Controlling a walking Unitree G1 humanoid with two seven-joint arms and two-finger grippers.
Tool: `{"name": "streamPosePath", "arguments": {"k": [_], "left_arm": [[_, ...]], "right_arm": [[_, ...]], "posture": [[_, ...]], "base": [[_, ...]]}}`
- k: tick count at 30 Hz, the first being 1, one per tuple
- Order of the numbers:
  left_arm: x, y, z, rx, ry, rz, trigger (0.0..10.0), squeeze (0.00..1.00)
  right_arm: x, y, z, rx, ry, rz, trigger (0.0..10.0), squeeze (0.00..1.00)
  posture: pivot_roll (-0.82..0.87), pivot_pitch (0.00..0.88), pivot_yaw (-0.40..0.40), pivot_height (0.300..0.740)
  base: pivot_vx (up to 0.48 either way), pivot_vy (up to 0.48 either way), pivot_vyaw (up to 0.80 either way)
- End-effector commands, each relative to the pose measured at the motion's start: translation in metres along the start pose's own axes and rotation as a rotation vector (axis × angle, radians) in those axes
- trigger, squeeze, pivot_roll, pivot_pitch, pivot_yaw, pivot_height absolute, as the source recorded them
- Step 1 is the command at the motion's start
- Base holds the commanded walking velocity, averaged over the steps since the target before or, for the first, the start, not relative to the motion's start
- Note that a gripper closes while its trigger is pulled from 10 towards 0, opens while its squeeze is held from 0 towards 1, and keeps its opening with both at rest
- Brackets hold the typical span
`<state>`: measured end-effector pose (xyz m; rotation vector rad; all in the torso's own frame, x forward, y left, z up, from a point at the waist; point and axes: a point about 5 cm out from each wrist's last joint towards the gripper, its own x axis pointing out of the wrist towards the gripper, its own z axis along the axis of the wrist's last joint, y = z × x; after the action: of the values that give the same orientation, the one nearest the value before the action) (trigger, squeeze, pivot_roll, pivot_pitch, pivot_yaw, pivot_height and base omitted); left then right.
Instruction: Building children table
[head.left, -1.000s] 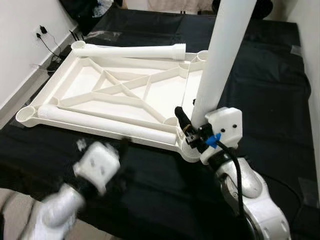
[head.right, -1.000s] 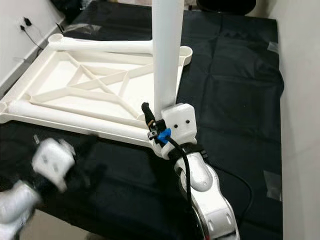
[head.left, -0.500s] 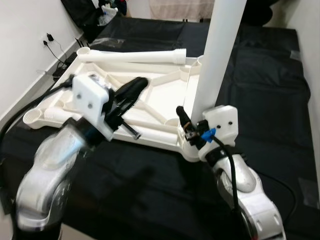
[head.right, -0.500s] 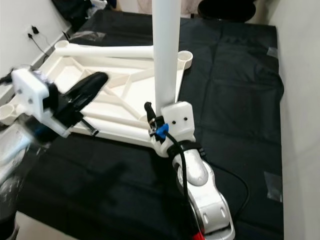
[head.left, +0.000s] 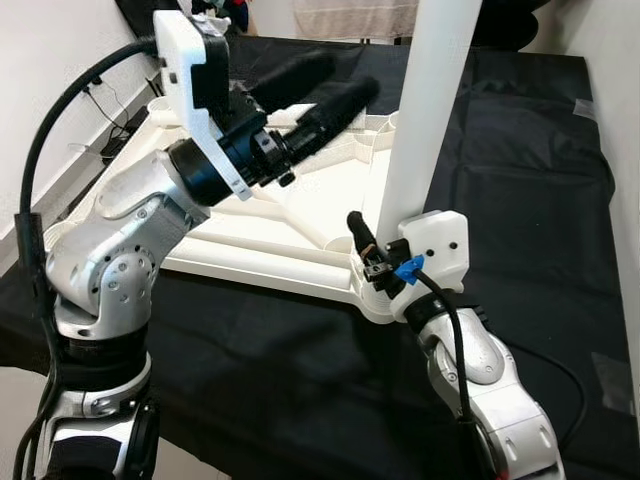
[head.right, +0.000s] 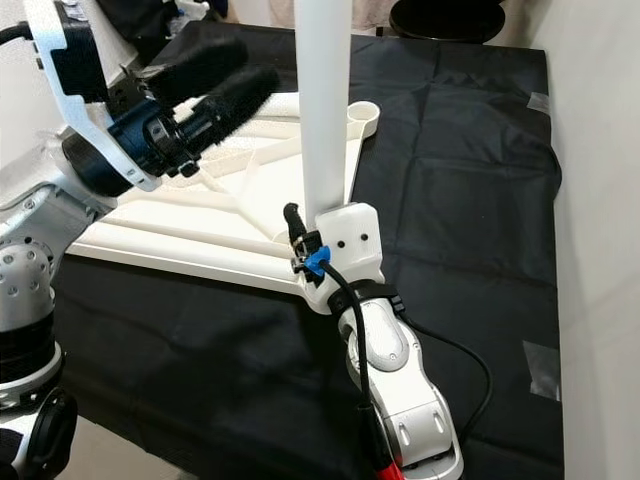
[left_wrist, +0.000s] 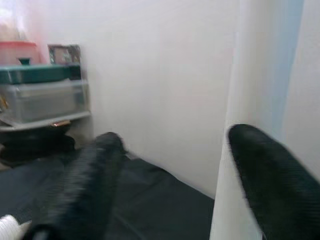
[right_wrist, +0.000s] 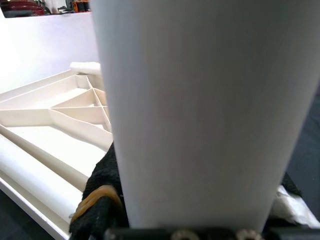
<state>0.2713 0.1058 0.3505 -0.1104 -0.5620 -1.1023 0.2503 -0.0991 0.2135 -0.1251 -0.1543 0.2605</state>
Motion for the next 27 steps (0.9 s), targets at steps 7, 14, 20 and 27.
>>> {"name": "streamPosePath", "arguments": {"k": [7,14,20,27], "left_arm": [[0.014,-0.003,0.015,-0.041,0.020,-0.192,10.0,1.00],[0.027,0.018,0.010,-0.026,0.065,-0.143,10.0,0.00],[0.031,0.024,-0.016,-0.063,0.118,-0.138,10.0,0.00],[0.051,0.012,-0.039,-0.133,0.189,-0.259,10.0,0.00]], "right_arm": [[-0.003,-0.006,-0.039,0.005,0.225,-0.061,10.0,0.00],[-0.002,-0.005,-0.038,0.010,0.221,-0.057,10.0,0.00],[-0.002,-0.004,-0.037,0.014,0.217,-0.054,10.0,0.00],[-0.002,-0.003,-0.036,0.019,0.214,-0.054,10.0,0.00]], "posture": [[0.00,0.245,0.081,0.740],[0.00,0.245,0.080,0.740],[0.00,0.247,0.081,0.740],[-0.01,0.249,0.087,0.740]], "base": [[0.000,0.000,0.00],[0.000,0.000,0.00],[0.000,0.000,0.00],[0.000,0.000,0.00]]}}
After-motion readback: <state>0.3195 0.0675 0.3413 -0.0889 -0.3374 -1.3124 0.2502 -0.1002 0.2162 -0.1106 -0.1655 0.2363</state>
